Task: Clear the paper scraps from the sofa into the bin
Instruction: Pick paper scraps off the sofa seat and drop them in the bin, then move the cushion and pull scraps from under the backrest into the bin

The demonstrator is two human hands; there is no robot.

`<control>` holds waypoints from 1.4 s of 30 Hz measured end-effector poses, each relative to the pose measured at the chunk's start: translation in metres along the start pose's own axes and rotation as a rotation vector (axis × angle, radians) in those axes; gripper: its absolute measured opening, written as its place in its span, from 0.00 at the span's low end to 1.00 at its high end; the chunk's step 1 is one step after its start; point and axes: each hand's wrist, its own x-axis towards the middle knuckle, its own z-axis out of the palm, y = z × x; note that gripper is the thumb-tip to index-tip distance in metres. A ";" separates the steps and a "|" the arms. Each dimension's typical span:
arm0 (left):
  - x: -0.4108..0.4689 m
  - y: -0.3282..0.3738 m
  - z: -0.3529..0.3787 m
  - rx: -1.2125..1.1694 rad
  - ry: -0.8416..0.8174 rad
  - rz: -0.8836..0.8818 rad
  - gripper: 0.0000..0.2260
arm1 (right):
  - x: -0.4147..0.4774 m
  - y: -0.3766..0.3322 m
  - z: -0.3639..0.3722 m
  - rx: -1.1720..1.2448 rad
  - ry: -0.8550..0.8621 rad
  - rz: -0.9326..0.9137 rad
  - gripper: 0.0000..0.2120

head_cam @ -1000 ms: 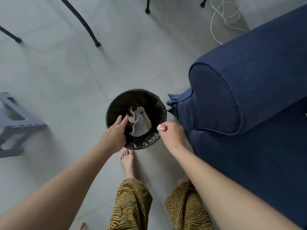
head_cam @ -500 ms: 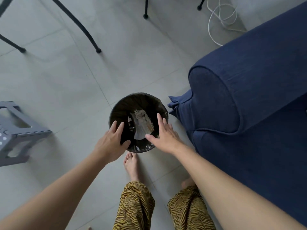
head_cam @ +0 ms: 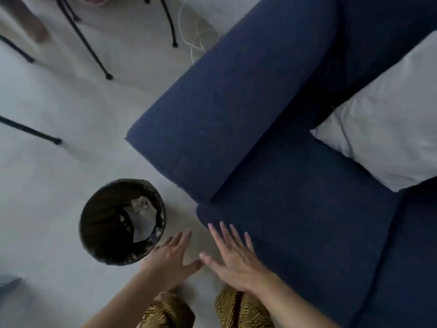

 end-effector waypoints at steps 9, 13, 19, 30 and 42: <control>0.068 0.192 -0.066 0.068 0.048 0.206 0.46 | -0.075 0.181 -0.080 0.186 0.353 0.266 0.39; 0.107 0.272 -0.120 0.181 0.203 0.322 0.51 | -0.104 0.255 -0.118 0.274 0.525 0.388 0.44; 0.170 0.374 -0.196 0.172 0.429 0.380 0.60 | -0.133 0.341 -0.188 0.472 0.927 0.491 0.55; 0.216 0.461 -0.228 -0.400 0.398 0.438 0.60 | -0.130 0.409 -0.286 0.960 1.372 0.235 0.60; 0.083 0.400 -0.147 -0.526 0.452 0.249 0.21 | -0.211 0.312 -0.171 0.989 1.254 0.412 0.31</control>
